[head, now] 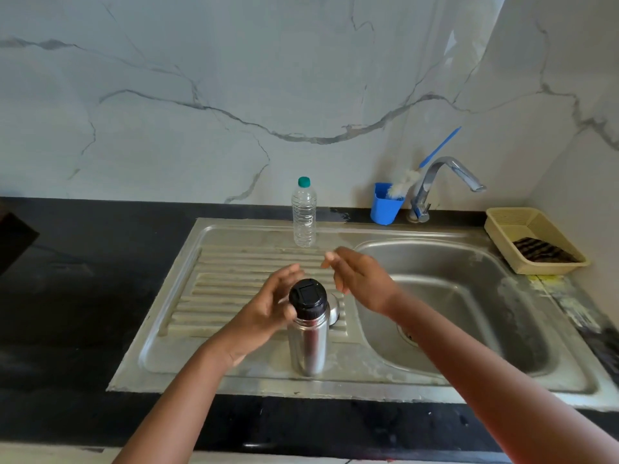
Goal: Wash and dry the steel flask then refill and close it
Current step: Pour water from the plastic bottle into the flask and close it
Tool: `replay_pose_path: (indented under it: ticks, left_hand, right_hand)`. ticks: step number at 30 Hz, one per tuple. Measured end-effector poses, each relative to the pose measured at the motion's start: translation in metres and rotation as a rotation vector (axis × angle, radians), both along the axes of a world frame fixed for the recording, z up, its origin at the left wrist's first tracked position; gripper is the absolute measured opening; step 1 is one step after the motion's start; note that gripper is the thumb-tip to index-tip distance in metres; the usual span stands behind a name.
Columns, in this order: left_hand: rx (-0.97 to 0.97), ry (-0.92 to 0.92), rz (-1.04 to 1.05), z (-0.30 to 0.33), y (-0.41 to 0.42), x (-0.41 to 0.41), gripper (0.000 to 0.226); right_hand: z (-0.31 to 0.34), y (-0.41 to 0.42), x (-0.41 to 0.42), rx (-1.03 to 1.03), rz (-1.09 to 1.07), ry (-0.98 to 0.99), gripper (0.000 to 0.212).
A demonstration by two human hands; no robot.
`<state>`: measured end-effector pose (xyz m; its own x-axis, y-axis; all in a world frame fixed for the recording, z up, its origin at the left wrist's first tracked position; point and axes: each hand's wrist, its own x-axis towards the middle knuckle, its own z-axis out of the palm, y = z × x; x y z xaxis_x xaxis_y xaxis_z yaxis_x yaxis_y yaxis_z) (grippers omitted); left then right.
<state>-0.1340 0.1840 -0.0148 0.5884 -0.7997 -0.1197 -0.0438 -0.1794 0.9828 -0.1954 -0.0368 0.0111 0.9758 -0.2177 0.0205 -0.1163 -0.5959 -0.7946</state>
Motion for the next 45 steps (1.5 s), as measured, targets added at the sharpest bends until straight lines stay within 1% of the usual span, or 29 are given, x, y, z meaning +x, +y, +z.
replay_pose_path:
  ticks: [1, 2, 3, 4, 5, 7, 8, 9, 10, 11, 13, 15, 17, 18, 20, 22, 24, 26, 27, 29, 32, 35, 39, 42, 45]
  left_hand:
    - [0.011, 0.010, 0.067, -0.001, -0.002, 0.003, 0.103]
    - [0.041, 0.018, 0.137, -0.006, -0.004, 0.008, 0.101]
    - [0.075, 0.041, 0.184, -0.009, -0.007, 0.011, 0.097]
    - [0.103, 0.079, 0.201, -0.013, -0.012, 0.015, 0.090]
    - [0.130, 0.118, 0.196, -0.018, -0.018, 0.019, 0.078]
    - [0.179, 0.160, 0.170, -0.025, -0.030, 0.022, 0.043]
    - [0.204, 0.172, 0.157, -0.029, -0.034, 0.024, 0.037]
    - [0.223, 0.176, 0.148, -0.034, -0.037, 0.026, 0.038]
    - [0.229, 0.186, 0.136, -0.039, -0.041, 0.028, 0.040]
    - [0.230, 0.219, 0.139, -0.043, -0.044, 0.029, 0.042]
    - [0.237, 0.282, 0.170, -0.051, -0.049, 0.034, 0.044]
    - [0.246, 0.293, 0.142, -0.058, -0.051, 0.037, 0.044]
    - [0.249, 0.296, 0.103, -0.055, -0.051, 0.036, 0.047]
    - [0.243, 0.284, 0.118, -0.054, -0.050, 0.037, 0.053]
    - [0.214, 0.244, 0.185, -0.043, -0.047, 0.037, 0.063]
    - [0.161, 0.180, 0.200, -0.021, -0.043, 0.036, 0.071]
    - [0.062, 0.108, 0.189, 0.003, -0.036, 0.034, 0.073]
    - [-0.029, -0.009, 0.185, 0.028, -0.027, 0.029, 0.077]
    - [-0.080, -0.058, 0.181, 0.039, -0.021, 0.026, 0.081]
    - [-0.188, -0.098, 0.175, 0.057, -0.013, 0.019, 0.087]
    - [-0.245, -0.148, 0.164, 0.068, 0.001, 0.006, 0.086]
    - [-0.239, -0.150, 0.156, 0.063, 0.013, -0.005, 0.082]
    - [-0.216, -0.089, 0.176, 0.047, 0.022, -0.013, 0.078]
    - [-0.240, -0.018, 0.170, 0.035, 0.027, -0.014, 0.081]
    - [-0.180, 0.014, 0.122, 0.018, 0.025, -0.014, 0.086]
  right_hand:
    - [-0.016, -0.006, 0.005, -0.097, -0.041, 0.046, 0.032]
    - [-0.033, -0.012, 0.010, -0.168, -0.046, 0.123, 0.023]
    - [-0.046, -0.015, 0.013, -0.187, -0.033, 0.210, 0.026]
    - [-0.060, -0.017, 0.015, -0.173, -0.013, 0.285, 0.036]
    - [-0.071, -0.016, 0.016, -0.159, -0.001, 0.338, 0.049]
    - [-0.089, -0.012, 0.019, -0.207, 0.000, 0.362, 0.080]
    - [-0.098, -0.009, 0.020, -0.245, -0.001, 0.374, 0.093]
    - [-0.106, -0.005, 0.021, -0.277, -0.006, 0.387, 0.102]
    - [-0.111, -0.003, 0.022, -0.301, -0.012, 0.394, 0.105]
    - [-0.115, 0.000, 0.023, -0.321, -0.020, 0.396, 0.104]
    - [-0.121, 0.003, 0.025, -0.372, -0.013, 0.381, 0.091]
    - [-0.122, 0.004, 0.027, -0.410, 0.025, 0.367, 0.075]
    - [-0.120, 0.003, 0.029, -0.403, 0.047, 0.350, 0.068]
    - [-0.115, 0.001, 0.029, -0.397, 0.048, 0.331, 0.067]
    - [-0.097, -0.003, 0.031, -0.395, 0.039, 0.262, 0.067]
    - [-0.069, -0.006, 0.032, -0.371, 0.026, 0.143, 0.067]
    - [-0.033, -0.004, 0.030, -0.339, 0.025, 0.021, 0.070]
    - [0.005, 0.001, 0.024, -0.321, 0.028, -0.078, 0.072]
    - [0.023, 0.005, 0.020, -0.311, 0.028, -0.116, 0.073]
    - [0.052, 0.012, 0.012, -0.289, 0.034, -0.180, 0.073]
    - [0.074, 0.023, -0.004, -0.254, 0.066, -0.245, 0.071]
    - [0.075, 0.028, -0.016, -0.261, 0.111, -0.228, 0.066]
    - [0.058, 0.034, -0.027, -0.260, 0.168, -0.189, 0.065]
    - [0.052, 0.037, -0.031, -0.209, 0.190, -0.164, 0.065]
    - [0.045, 0.039, -0.031, -0.261, 0.267, -0.121, 0.064]
